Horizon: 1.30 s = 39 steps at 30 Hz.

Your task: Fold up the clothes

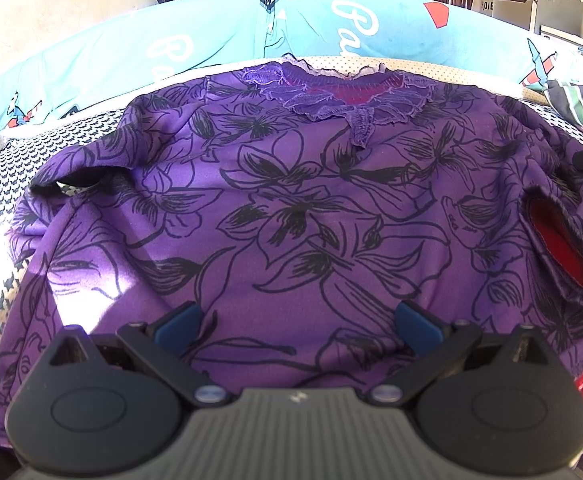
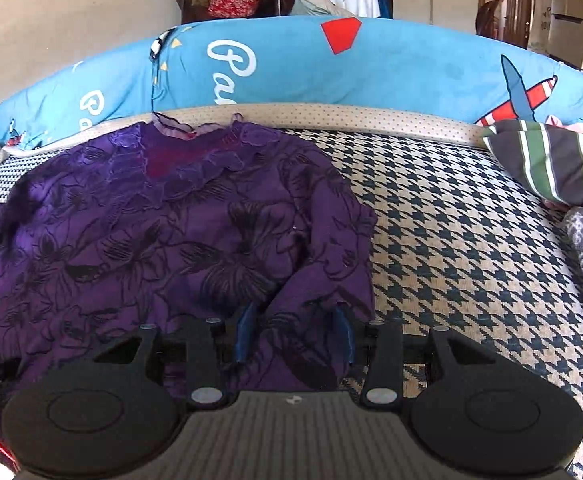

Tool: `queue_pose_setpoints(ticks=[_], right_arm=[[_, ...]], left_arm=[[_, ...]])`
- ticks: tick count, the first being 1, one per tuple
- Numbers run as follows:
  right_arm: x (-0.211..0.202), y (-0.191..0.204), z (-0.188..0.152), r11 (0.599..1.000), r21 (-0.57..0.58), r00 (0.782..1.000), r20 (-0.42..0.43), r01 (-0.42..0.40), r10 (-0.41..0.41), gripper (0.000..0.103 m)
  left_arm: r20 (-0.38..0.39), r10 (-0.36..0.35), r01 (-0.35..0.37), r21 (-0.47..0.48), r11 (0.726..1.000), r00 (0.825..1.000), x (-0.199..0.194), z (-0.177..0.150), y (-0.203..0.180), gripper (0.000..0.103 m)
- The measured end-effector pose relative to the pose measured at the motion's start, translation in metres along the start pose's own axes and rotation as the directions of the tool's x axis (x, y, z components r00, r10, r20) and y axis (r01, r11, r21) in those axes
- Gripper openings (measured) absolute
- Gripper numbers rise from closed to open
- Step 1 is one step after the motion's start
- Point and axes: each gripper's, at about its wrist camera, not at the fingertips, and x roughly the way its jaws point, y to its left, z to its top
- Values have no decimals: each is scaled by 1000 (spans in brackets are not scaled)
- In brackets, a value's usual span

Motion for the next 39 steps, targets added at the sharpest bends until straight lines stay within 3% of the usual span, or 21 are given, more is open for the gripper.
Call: queue_pose_setpoints(ticks=[3, 5, 8, 11, 13, 16, 19, 20, 24, 27, 31, 33, 39], right_arm=[[1, -4, 0, 1000, 20, 1000, 0, 10, -10, 15], [0, -8, 2, 999, 38, 1000, 10, 11, -11, 8], [-7, -15, 6, 997, 71, 999, 49, 19, -22, 4], [-28, -33, 14, 985, 142, 981, 156, 93, -115, 3], [-42, -52, 20, 959, 212, 944, 231, 189, -237, 3], [-41, -78, 25, 901, 261, 869, 272, 347, -413, 3], [-27, -105, 26, 826, 356, 813, 237, 436, -531, 3], [-24, -115, 26, 805, 397, 805, 220, 441, -551, 4], [-29, -154, 21, 747, 572, 833, 188, 338, -521, 7], [-38, -162, 16, 756, 609, 883, 186, 241, -432, 10], [-40, -140, 8, 842, 511, 942, 162, 175, -294, 16], [-39, -121, 4, 882, 448, 963, 143, 144, -229, 26], [-34, -63, -9, 966, 252, 995, 72, 53, -73, 37]], left_arm=[[-1, 0, 0, -1, 1000, 1000, 0, 0, -1, 103], [-3, 1, -1, -1, 1000, 1000, 1, 0, -1, 103], [-4, 1, -1, -2, 1000, 1000, 1, 1, -1, 103], [-5, 2, -2, -3, 1000, 1000, 1, 1, -1, 103], [-6, 4, -4, -3, 1000, 1000, 1, 1, -2, 103], [-7, 4, -4, -3, 1000, 1000, 2, 1, -1, 103], [-7, 4, -4, -2, 1000, 1000, 1, 1, -1, 103], [-7, 4, -4, -1, 1000, 1000, 1, 1, -1, 103], [-4, 5, -5, 0, 1000, 1000, 1, 0, -1, 103], [-2, 7, -7, -1, 1000, 1000, 2, 0, -2, 103], [1, 7, -7, -2, 1000, 1000, 2, -1, -2, 103], [0, 6, -6, -2, 1000, 1000, 2, 0, -1, 103], [-9, 1, -1, 0, 1000, 1000, -1, 0, -1, 103]])
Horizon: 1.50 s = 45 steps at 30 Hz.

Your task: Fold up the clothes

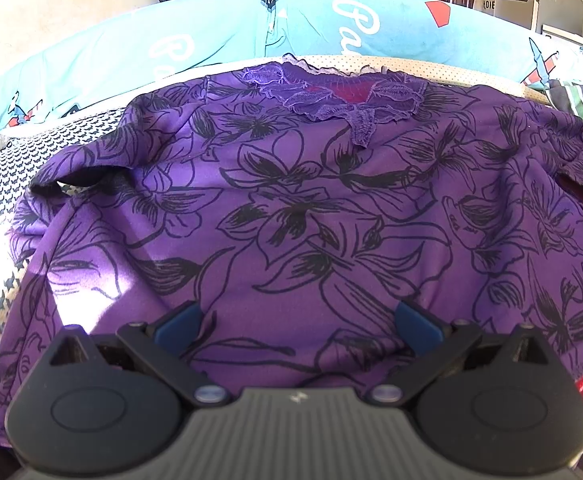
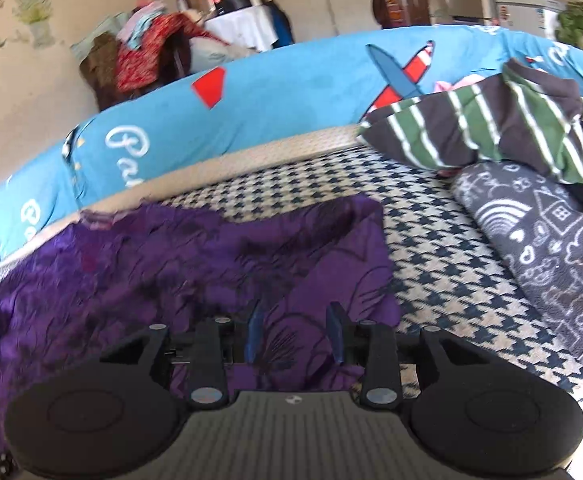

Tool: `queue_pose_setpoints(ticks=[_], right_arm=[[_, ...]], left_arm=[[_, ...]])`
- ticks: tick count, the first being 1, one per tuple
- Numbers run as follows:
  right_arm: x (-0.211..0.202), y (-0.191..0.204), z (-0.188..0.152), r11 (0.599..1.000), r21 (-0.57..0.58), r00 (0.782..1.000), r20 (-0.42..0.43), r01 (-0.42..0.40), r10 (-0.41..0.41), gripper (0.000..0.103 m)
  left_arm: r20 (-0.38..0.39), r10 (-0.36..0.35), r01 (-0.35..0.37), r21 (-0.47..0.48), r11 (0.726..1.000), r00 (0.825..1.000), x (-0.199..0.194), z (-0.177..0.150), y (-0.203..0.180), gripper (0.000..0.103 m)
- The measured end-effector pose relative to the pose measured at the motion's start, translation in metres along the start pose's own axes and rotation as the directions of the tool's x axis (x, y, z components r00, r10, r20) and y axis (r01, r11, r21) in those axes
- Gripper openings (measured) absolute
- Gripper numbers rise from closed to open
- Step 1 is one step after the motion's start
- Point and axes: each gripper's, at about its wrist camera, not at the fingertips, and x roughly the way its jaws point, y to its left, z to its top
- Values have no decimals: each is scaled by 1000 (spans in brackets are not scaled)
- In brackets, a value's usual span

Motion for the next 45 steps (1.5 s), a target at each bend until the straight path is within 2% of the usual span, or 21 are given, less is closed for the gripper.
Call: queue_pose_setpoints(ticks=[5, 9, 13, 17, 19, 20, 21, 24, 27, 29, 31, 32, 33, 35, 37, 38, 39, 42, 43, 44, 45], right_arm=[[2, 32, -22, 983, -179, 997, -73, -41, 28, 54], [7, 50, -37, 951, -305, 993, -118, -56, 20, 63], [13, 65, -51, 906, -419, 988, -153, -60, -5, 65], [23, 76, -62, 858, -514, 987, -142, -6, -78, 65], [25, 75, -61, 862, -507, 988, -132, 2, -81, 64], [26, 73, -59, 871, -491, 988, -134, 7, -83, 57], [26, 71, -57, 880, -475, 987, -136, 11, -85, 42], [19, 65, -48, 902, -431, 992, -94, 40, -89, 7], [5, 54, -35, 922, -372, 993, -3, 110, -120, 3], [-11, 37, -22, 947, -266, 983, 84, 181, -164, 3], [-30, 15, -9, 955, -129, 954, 180, 266, -241, 3], [-40, 5, -4, 945, -61, 927, 227, 320, -299, 3], [-50, -5, 0, 923, 7, 888, 270, 385, -372, 3], [-68, -27, 5, 846, 152, 780, 330, 512, -531, 3], [-81, -47, 8, 756, 276, 677, 337, 594, -654, 8], [-87, -56, 9, 721, 317, 642, 328, 617, -693, 13], [-91, -62, 9, 696, 344, 618, 320, 631, -718, 20], [-100, -70, 8, 639, 393, 563, 302, 662, -769, 32], [-102, -71, 8, 630, 401, 554, 300, 665, -776, 37], [-104, -71, 8, 646, 397, 570, 305, 652, -763, 39], [-102, -71, 9, 681, 379, 609, 309, 626, -731, 40]], left_arm=[[-4, -1, 1, 3, 1000, 1000, -3, -1, 0, 103], [-3, 0, 0, 3, 1000, 1000, -3, -2, 0, 103], [1, 1, -1, 4, 1000, 1000, -3, -3, 0, 103], [3, 1, -1, 3, 1000, 1000, -3, -3, 0, 103], [4, 2, -2, 3, 1000, 1000, -3, -3, 0, 103], [4, 2, -2, 3, 1000, 1000, -3, -3, 0, 103], [5, 2, -2, 3, 1000, 1000, -3, -3, 0, 103], [5, 3, -3, 3, 1000, 1000, -3, -3, 0, 103], [5, 4, -4, 3, 1000, 1000, -3, -3, -1, 103], [6, 4, -4, 2, 1000, 1000, -3, -3, 0, 103], [6, 4, -4, 2, 1000, 1000, -3, -4, 0, 103], [6, 5, -5, 2, 1000, 1000, -2, -4, 0, 103], [7, 5, -5, 1, 1000, 1000, -2, -4, 0, 103], [7, 6, -6, 1, 1000, 1000, -2, -4, -1, 103], [8, 8, -8, 1, 1000, 1000, -2, -4, -1, 103], [8, 9, -9, 0, 1000, 1000, -2, -4, -1, 103], [8, 9, -9, 0, 1000, 1000, -2, -4, -1, 103], [8, 10, -10, 0, 1000, 1000, -2, -4, -1, 103], [8, 10, -10, 0, 1000, 1000, -2, -4, -1, 103], [8, 11, -11, 0, 1000, 1000, -2, -4, -1, 103], [8, 11, -11, 0, 1000, 1000, -2, -4, -1, 103]])
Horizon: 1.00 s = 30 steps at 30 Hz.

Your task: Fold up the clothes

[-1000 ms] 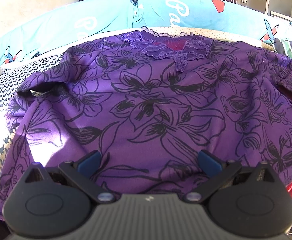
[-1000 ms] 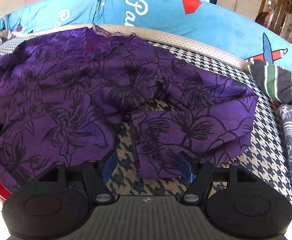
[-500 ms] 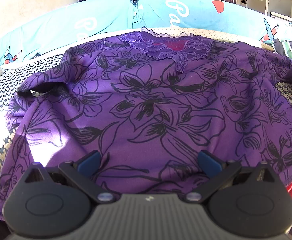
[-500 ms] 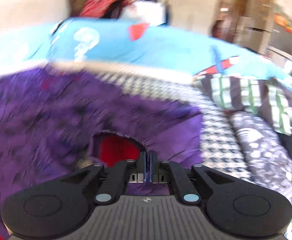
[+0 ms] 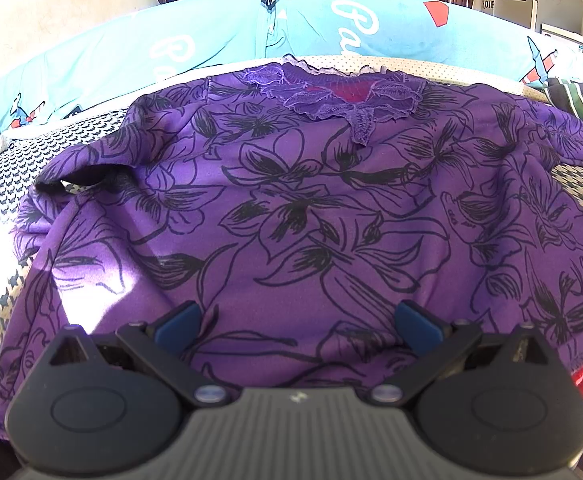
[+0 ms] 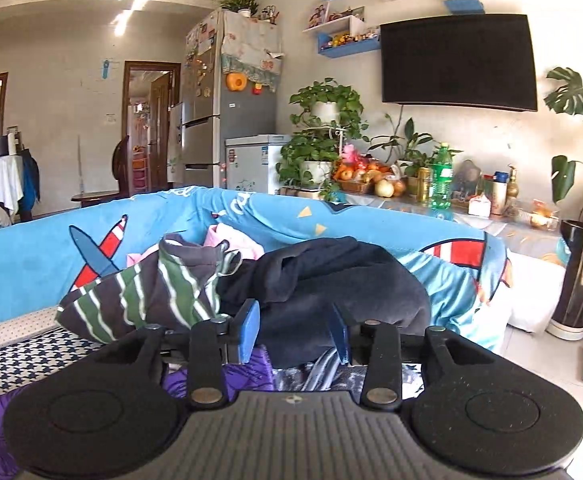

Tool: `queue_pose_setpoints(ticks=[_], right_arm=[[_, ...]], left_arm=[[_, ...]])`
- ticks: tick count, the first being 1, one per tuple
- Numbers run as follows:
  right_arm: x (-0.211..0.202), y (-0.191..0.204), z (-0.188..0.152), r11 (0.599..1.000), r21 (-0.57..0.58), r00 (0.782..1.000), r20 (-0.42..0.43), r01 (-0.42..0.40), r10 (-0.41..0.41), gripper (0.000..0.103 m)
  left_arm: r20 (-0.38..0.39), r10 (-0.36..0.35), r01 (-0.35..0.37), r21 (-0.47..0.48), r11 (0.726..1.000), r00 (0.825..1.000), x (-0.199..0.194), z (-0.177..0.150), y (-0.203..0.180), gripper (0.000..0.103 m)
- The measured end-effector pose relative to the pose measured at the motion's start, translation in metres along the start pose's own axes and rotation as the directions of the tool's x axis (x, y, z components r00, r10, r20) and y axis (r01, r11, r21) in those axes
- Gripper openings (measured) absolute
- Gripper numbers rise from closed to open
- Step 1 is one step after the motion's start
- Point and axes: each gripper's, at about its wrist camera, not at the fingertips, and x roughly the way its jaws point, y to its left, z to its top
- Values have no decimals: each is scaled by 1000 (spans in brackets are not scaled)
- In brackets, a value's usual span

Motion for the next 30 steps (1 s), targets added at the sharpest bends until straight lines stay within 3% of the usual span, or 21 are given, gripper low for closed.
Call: queue_pose_setpoints(ticks=[2, 4, 8, 13, 17, 19, 23, 30], right_arm=[[2, 13, -3, 993, -26, 992, -57, -112, 110, 42], [3, 30, -11, 971, -52, 967, -121, -233, 225, 42], [-5, 65, -30, 887, -105, 873, -261, -449, 411, 42], [-23, 92, -57, 788, -125, 756, -403, -603, 516, 43], [-38, 93, -74, 750, -70, 682, -478, -657, 553, 46], [-48, 91, -81, 738, -53, 659, -496, -673, 566, 50], [-66, 86, -94, 717, -36, 623, -527, -696, 578, 52], [-89, 77, -119, 722, 24, 574, -589, -691, 569, 53]], left_arm=[[-1, 1, -1, -1, 1000, 1000, 0, 0, 0, 103], [-2, 0, 0, -1, 1000, 1000, 0, 0, 0, 103], [-7, 0, 0, -4, 1000, 1000, -3, -1, 1, 103], [-15, -7, 7, -13, 1000, 1000, -7, -3, 2, 103], [-31, -15, 14, -18, 1000, 999, -10, -5, 2, 103], [-38, -18, 17, -14, 1000, 999, -12, -6, 1, 103], [-55, -14, 14, 0, 1000, 998, -17, -10, -2, 103], [-87, -20, 21, 2, 1000, 996, -27, -17, -3, 103]])
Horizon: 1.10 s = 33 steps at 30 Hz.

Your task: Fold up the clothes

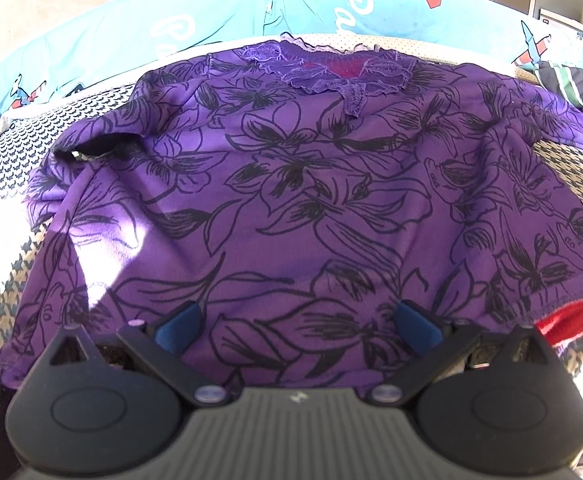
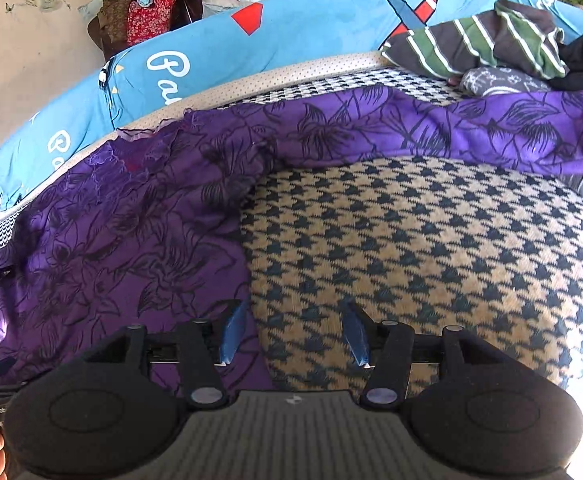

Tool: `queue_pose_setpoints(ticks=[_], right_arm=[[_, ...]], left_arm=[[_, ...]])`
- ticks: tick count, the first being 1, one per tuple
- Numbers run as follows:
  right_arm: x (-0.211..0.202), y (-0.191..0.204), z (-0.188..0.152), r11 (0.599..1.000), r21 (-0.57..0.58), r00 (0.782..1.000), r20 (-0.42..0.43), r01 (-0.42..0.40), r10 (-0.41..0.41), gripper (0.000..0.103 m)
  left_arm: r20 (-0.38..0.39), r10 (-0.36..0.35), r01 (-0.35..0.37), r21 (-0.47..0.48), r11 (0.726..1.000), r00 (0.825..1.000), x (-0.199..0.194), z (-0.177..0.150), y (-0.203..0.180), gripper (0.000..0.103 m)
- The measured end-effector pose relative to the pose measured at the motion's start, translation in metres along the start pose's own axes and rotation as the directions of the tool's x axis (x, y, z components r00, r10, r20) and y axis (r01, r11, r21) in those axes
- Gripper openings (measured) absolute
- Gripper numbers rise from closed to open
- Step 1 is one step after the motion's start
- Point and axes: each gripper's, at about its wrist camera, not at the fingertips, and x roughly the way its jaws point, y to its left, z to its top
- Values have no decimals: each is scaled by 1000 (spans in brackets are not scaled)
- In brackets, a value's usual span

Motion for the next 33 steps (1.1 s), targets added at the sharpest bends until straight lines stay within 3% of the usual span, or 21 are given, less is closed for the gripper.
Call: queue_pose_setpoints(ticks=[4, 7, 13, 16, 19, 20, 21, 29, 33], right_arm=[[1, 4, -20, 998, 57, 999, -49, 0, 3, 53], [-1, 9, -33, 997, 81, 999, -46, 1, 2, 59], [-1, 26, -45, 999, 44, 999, -41, 0, 2, 65], [1, 36, -50, 1000, -6, 999, -29, 30, -30, 57], [0, 41, -52, 998, -36, 999, -3, 42, -42, 31], [-1, 41, -51, 999, -30, 1000, 1, 26, -26, 17], [-2, 40, -51, 1000, -19, 1000, 1, 10, -10, 13], [-36, 42, -64, 999, 11, 996, 86, 35, -35, 9], [-59, 36, -76, 996, 64, 995, 79, 56, -61, 9]], left_arm=[[-14, 0, 0, 3, 1000, 1000, -5, -6, -1, 103], [-21, -2, 2, 4, 1000, 1000, -8, -9, -1, 103], [-29, -4, 5, 2, 1000, 1000, -11, -13, -1, 103], [-29, -5, 5, 1, 1000, 1000, -12, -14, 0, 103], [-27, -7, 7, 0, 1000, 1000, -13, -15, 0, 103], [-26, -9, 9, -1, 1000, 1000, -14, -16, 1, 103], [-25, -10, 10, -3, 1000, 1000, -14, -16, 1, 103], [-21, -3, 2, -42, 999, 1000, -19, -15, 11, 103], [-30, 30, -33, -85, 996, 999, -22, -14, 21, 103]])
